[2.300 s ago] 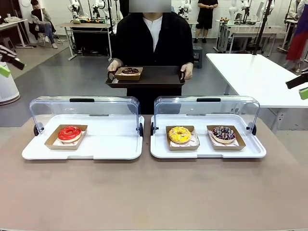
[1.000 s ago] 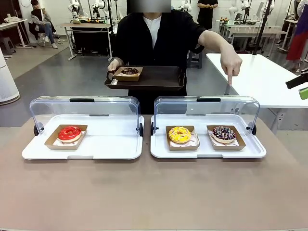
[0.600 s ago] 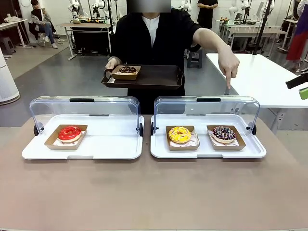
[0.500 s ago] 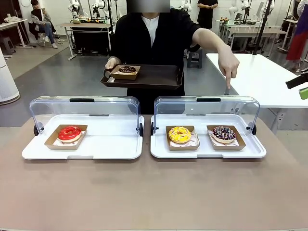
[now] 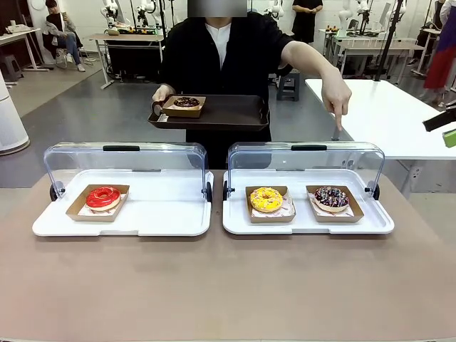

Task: Provide the desired donut to the person.
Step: Pick up and lift the Paper togo box containing the Donut pointed at by the person.

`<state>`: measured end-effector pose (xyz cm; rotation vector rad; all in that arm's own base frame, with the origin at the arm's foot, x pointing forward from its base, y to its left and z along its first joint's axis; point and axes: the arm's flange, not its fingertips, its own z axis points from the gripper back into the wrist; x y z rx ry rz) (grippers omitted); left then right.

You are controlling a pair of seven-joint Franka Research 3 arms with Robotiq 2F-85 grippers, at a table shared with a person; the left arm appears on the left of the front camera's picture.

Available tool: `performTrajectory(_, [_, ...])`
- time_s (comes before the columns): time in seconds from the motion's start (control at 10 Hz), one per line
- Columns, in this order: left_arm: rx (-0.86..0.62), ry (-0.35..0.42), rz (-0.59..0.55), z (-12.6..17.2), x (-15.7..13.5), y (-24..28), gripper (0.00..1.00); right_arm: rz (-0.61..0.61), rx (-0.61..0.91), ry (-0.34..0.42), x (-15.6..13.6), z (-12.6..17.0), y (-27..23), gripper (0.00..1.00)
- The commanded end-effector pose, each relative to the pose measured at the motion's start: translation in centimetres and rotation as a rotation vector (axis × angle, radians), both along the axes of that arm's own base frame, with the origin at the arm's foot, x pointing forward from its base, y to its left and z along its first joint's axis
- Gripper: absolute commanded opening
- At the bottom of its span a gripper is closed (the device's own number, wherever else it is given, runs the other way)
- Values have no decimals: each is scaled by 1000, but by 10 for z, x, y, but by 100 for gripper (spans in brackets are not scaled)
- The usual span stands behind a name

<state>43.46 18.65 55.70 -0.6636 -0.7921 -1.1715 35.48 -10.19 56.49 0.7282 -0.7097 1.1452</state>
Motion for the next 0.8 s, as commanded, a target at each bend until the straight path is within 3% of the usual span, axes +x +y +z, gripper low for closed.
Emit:
performTrajectory(0.0, [2,-3,4,1,-1,1,100,10,21,-15,1,1,1,100])
performTrajectory(0.7, [2,-3,4,1,-1,1,100,10,21,-15,1,1,1,100])
